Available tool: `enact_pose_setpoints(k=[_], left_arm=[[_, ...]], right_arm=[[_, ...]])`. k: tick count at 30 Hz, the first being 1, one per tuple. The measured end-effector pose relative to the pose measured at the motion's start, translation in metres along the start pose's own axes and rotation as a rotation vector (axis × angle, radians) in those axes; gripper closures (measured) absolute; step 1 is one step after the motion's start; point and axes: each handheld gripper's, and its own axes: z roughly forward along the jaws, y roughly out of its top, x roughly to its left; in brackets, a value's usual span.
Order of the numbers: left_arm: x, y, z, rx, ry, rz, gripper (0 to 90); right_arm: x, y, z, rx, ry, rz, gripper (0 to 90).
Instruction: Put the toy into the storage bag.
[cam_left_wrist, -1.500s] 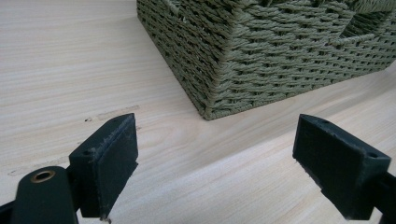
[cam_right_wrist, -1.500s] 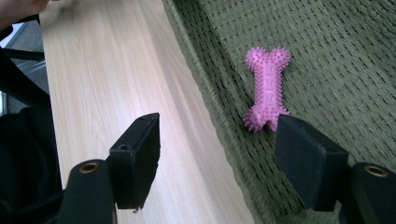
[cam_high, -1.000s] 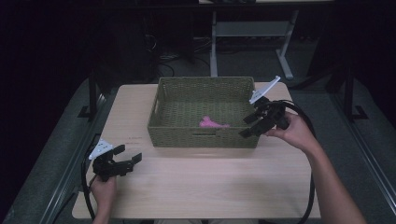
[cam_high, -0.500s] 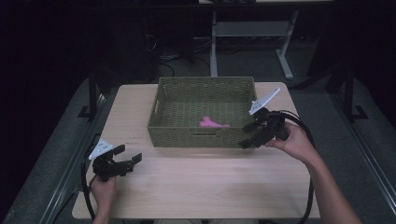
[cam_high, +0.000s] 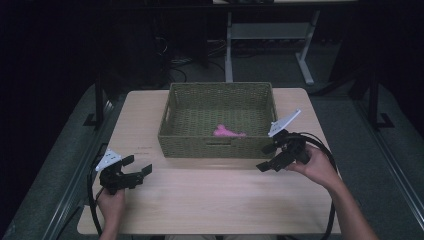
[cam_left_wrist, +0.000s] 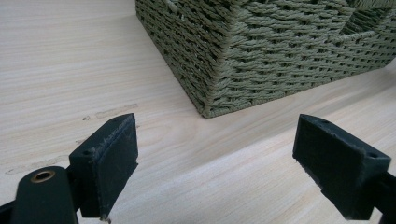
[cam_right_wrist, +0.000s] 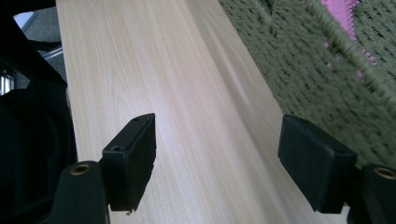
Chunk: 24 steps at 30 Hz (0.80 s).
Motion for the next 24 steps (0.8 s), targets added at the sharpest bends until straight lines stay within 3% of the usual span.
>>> enact_pose_setpoints(k=[24], left_arm=[[-0.002,0.000,0.002,0.008,-0.003,0.014,13.6]], right_arm=[[0.013,-0.041,0.014,-0.023,-0.024,0.048,26.6]])
